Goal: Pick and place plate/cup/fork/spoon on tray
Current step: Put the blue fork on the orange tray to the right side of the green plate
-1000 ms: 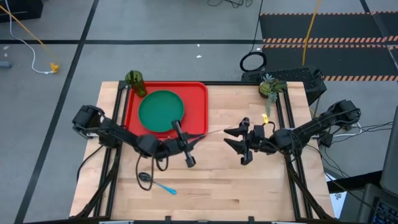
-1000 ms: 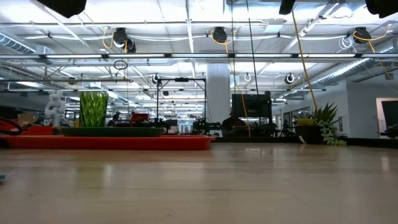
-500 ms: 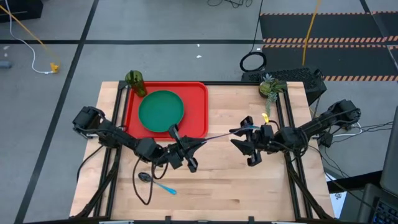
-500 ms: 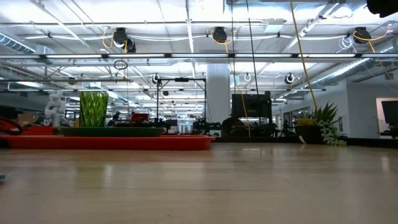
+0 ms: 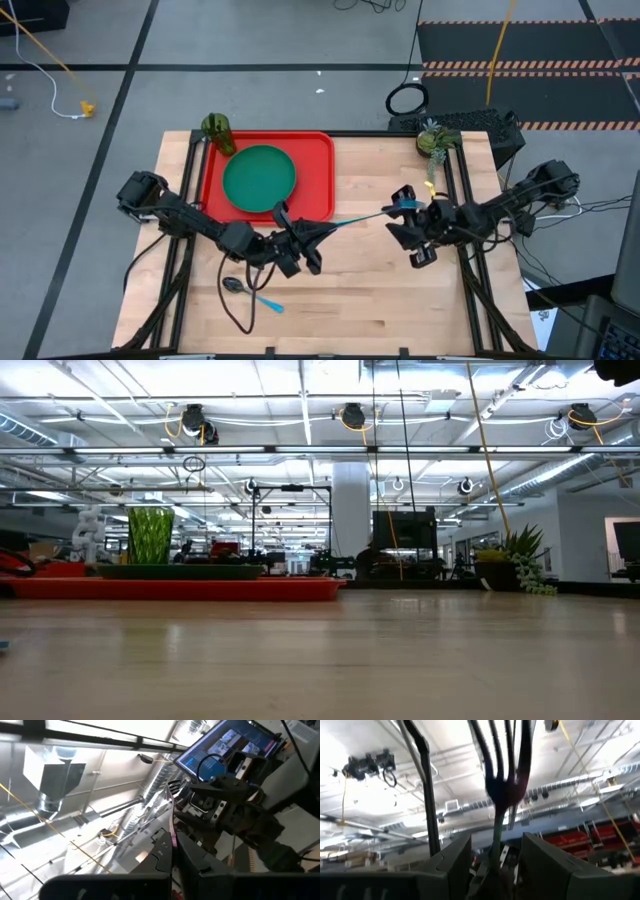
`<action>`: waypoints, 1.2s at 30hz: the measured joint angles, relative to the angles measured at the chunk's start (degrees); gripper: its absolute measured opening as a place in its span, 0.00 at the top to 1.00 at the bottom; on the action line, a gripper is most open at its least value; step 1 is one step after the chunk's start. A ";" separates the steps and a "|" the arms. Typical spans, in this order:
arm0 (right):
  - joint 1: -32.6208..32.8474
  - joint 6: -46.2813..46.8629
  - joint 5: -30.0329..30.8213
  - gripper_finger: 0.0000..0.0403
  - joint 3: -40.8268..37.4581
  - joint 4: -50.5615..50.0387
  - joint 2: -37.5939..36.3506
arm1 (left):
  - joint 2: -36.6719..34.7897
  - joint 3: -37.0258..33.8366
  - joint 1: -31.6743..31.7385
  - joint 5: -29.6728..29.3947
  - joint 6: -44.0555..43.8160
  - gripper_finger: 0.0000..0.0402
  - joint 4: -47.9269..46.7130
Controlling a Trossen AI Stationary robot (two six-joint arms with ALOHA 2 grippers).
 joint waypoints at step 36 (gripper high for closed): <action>-9.81 9.55 0.09 0.57 0.87 6.98 3.27 | 9.50 11.44 4.59 -5.18 16.63 0.99 -0.23</action>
